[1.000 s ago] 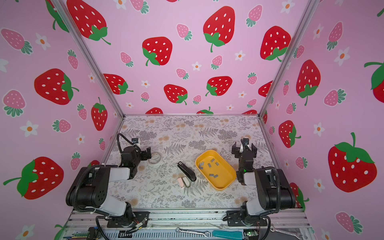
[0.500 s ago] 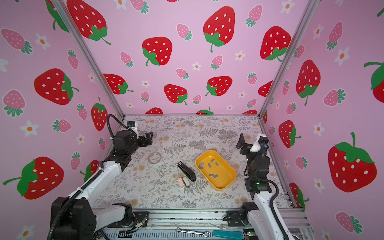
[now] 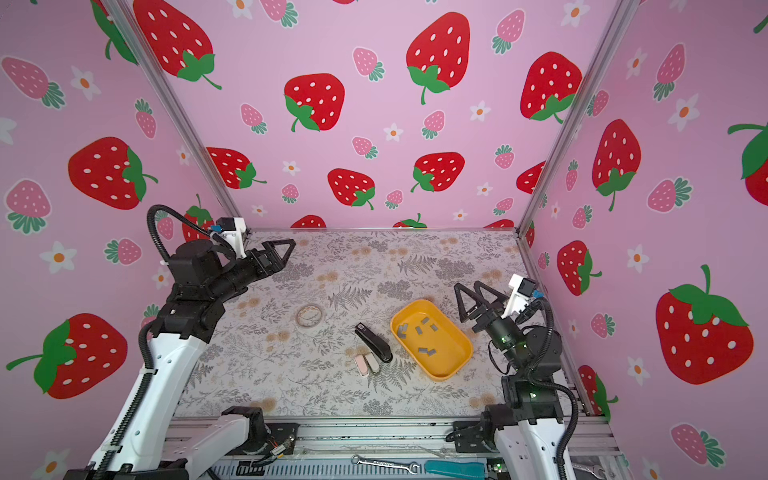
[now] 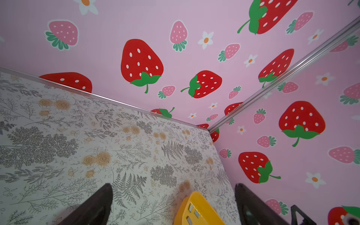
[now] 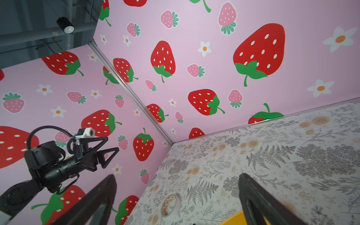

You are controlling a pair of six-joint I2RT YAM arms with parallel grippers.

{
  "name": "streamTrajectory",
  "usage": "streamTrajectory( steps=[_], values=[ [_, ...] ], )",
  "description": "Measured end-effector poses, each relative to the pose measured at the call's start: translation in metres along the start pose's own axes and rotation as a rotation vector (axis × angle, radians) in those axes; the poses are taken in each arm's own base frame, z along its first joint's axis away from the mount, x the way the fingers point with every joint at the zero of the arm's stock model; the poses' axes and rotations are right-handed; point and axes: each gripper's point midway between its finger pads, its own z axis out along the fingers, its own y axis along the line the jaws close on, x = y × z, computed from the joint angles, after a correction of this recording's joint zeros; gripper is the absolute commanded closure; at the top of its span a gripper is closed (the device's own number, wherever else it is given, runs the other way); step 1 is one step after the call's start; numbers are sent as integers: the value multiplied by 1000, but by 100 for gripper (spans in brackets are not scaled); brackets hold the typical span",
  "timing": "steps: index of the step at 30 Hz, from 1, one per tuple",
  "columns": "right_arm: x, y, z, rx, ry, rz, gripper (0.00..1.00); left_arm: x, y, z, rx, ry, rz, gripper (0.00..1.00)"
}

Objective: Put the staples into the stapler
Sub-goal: 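Reach the left gripper down to the black stapler while the right arm rises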

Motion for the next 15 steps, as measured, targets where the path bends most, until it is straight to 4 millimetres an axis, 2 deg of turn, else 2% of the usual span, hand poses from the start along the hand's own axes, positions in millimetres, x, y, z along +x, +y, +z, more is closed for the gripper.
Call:
streamTrajectory(
  steps=[2, 4, 8, 12, 15],
  values=[
    [-5, -1, 4, 13, -7, 18, 1, -4, -7, -4, 25, 1, -14, 1],
    [-9, -12, 13, 55, -7, 26, 1, -4, -12, -8, 36, 1, -14, 1],
    [-5, -52, 42, 184, 38, 43, 1, -10, -5, -22, -28, -46, -33, 1],
    [28, -95, 60, 284, 118, 60, 1, -22, -7, -38, -56, -120, 51, 1],
    [56, -115, 68, 335, 181, 6, 1, -31, -18, -51, -40, -184, 187, 0]
  ],
)
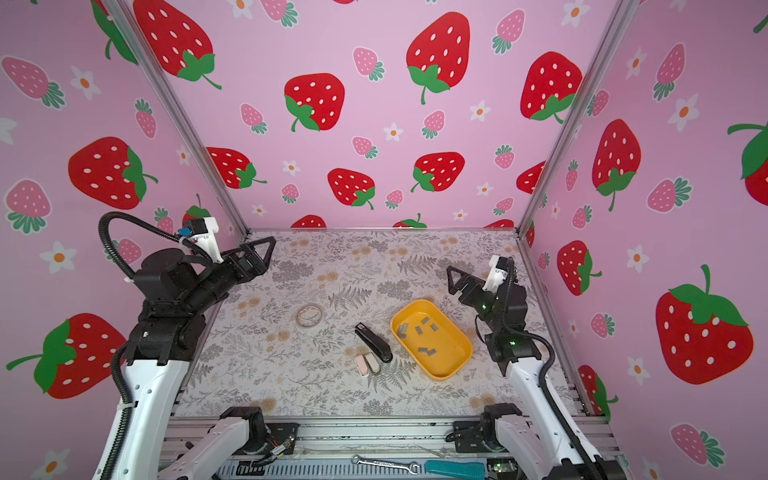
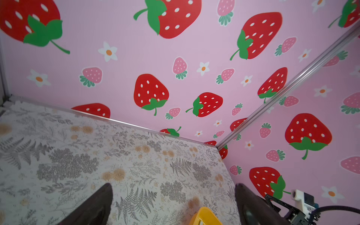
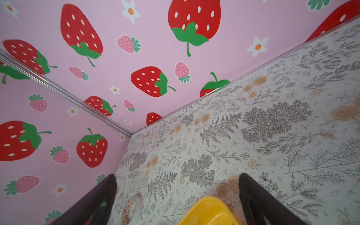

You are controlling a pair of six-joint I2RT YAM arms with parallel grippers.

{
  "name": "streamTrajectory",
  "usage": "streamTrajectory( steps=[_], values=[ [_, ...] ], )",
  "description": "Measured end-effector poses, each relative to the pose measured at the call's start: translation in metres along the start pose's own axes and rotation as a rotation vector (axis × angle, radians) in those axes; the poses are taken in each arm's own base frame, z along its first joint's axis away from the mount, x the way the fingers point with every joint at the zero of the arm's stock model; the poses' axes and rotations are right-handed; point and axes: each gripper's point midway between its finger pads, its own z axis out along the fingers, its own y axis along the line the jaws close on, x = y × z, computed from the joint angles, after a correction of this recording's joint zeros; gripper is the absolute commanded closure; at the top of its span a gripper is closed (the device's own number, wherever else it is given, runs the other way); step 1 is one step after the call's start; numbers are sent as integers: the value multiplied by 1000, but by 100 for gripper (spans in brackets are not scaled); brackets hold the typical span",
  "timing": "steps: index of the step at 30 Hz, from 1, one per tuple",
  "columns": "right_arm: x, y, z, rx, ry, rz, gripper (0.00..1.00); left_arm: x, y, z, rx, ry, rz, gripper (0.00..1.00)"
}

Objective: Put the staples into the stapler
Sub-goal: 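Reach the left gripper down to the black stapler while the right arm rises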

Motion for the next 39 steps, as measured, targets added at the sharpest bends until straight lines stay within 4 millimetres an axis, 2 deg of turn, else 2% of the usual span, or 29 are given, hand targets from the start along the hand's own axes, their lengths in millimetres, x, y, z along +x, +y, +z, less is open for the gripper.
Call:
streamTrajectory(
  steps=[3, 6, 9, 11, 14, 17, 24, 28, 31, 34, 39],
  values=[
    [18, -13, 15, 63, 45, -68, 2, -4, -9, -8, 48, -74, 169, 6],
    [28, -24, 22, 103, 76, -104, 3, 7, -20, 3, 130, -39, 355, 16],
    [28, -18, 22, 99, 65, -133, 2, 42, -31, 26, 230, 86, 544, 15],
    [26, -11, 19, 86, 53, -155, 2, 86, -40, 41, 318, 211, 697, 14],
    [21, -4, 15, 81, 29, -181, 2, 144, -54, 42, 457, 350, 881, 13],
    [16, -7, 13, 106, 3, -194, 2, 183, -64, 34, 590, 434, 1023, 16],
    [14, -10, 13, 127, -7, -194, 2, 246, -87, 31, 836, 567, 1201, 21],
    [13, -12, 13, 138, -14, -195, 1, 281, -109, 28, 983, 644, 1308, 36],
    [12, -13, 13, 142, -16, -194, 1, 307, -117, 19, 1084, 693, 1384, 39],
    [12, -13, 13, 142, -16, -194, 1, 332, -117, 8, 1160, 732, 1458, 40],
    [14, -15, 14, 148, -11, -193, 1, 365, -108, 4, 1181, 800, 1532, 31]
  ],
)
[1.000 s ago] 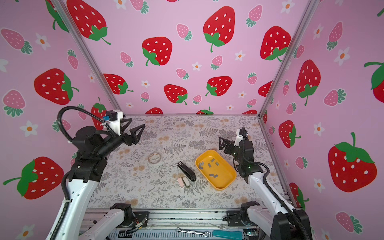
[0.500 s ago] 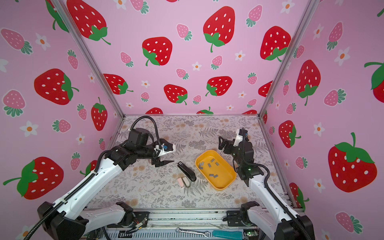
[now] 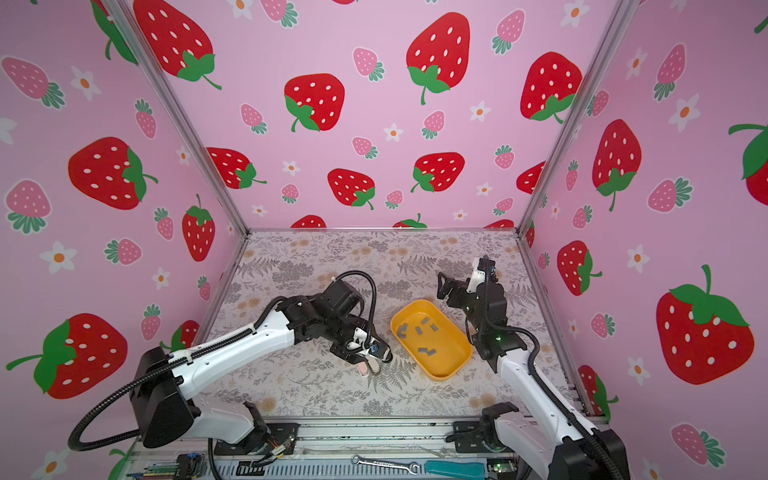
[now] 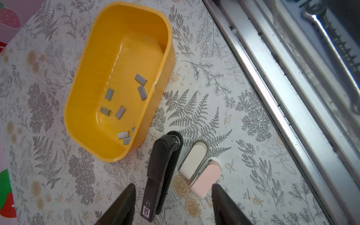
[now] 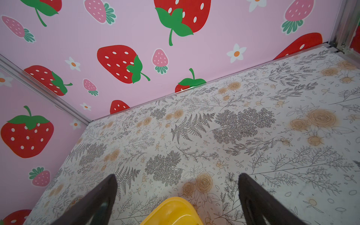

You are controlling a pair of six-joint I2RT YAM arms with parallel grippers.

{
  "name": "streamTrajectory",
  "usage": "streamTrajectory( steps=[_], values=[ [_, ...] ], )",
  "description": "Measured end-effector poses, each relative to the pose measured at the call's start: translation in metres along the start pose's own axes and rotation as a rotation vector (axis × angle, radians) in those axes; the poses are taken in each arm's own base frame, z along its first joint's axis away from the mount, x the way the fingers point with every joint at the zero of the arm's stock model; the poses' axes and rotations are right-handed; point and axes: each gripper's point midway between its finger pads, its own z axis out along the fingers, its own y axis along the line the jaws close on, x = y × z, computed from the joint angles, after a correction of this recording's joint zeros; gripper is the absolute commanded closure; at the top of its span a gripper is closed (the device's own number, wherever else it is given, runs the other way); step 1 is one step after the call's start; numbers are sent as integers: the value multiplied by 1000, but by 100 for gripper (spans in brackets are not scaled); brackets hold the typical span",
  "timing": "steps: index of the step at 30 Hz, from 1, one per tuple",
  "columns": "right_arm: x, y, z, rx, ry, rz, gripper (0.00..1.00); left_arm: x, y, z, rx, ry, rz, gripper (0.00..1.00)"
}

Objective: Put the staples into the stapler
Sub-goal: 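Reach the left gripper down to the black stapler while the right arm rises, then close the left gripper on the black stapler's body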

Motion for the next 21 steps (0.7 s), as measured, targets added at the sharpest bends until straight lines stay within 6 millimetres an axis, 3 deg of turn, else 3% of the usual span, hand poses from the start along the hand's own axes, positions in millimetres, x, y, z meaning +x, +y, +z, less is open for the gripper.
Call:
streamTrajectory(
  steps=[10, 21],
  values=[
    [8, -7, 6, 27, 23, 1, 0, 23, 20, 39, 55, 123, -22, 34],
    [12, -10, 7, 39, 29, 15, 0, 44, 25, 77, 151, 207, -51, 38]
  ],
)
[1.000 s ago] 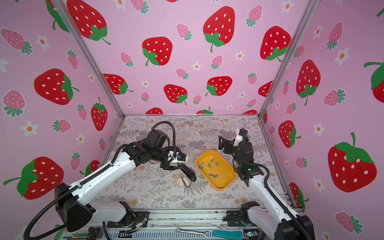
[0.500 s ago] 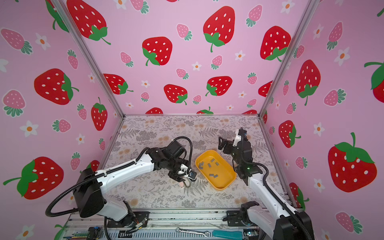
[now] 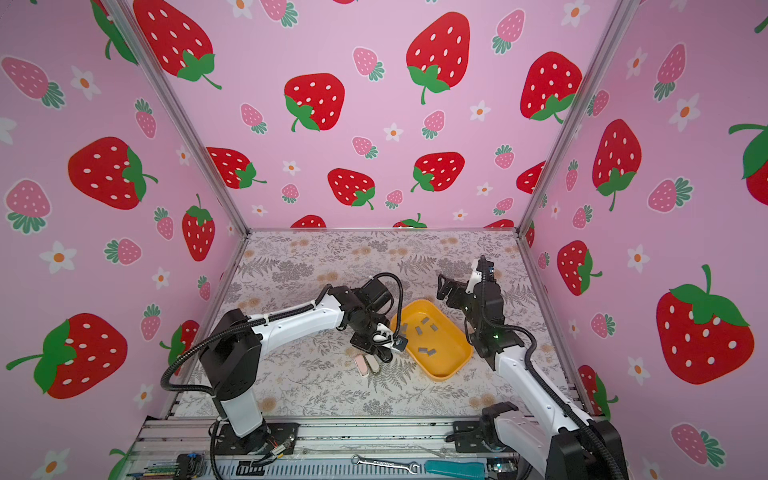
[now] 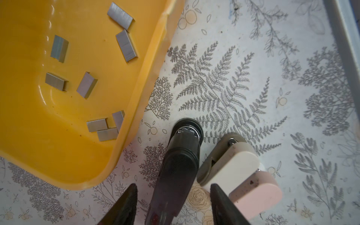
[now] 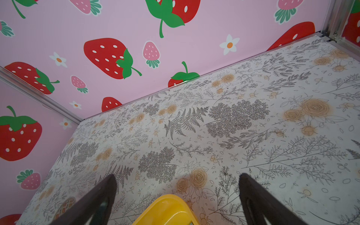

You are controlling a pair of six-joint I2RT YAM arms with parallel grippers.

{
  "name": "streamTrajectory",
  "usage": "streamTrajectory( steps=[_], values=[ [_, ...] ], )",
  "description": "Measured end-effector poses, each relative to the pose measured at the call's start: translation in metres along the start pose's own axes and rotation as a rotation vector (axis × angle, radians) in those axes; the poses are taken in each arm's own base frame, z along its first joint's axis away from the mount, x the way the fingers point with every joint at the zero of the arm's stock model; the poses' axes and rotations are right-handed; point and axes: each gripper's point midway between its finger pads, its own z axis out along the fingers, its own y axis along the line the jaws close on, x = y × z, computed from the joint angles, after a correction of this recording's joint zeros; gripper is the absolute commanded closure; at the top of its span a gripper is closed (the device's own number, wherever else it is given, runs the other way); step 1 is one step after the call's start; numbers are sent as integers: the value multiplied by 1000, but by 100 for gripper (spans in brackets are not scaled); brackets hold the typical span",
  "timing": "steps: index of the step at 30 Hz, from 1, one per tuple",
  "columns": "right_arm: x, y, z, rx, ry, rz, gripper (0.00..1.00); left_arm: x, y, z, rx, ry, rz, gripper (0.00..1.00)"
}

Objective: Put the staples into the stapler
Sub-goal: 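Close the left gripper on the black stapler's body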

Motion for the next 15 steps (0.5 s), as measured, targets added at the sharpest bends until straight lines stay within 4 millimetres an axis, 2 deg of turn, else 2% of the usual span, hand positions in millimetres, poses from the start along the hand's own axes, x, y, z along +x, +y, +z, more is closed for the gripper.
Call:
streamTrajectory(
  steps=[15],
  values=[
    [7, -3, 5, 11, 22, 11, 0, 0, -2, 8, 42, 11, -3, 42]
  ],
)
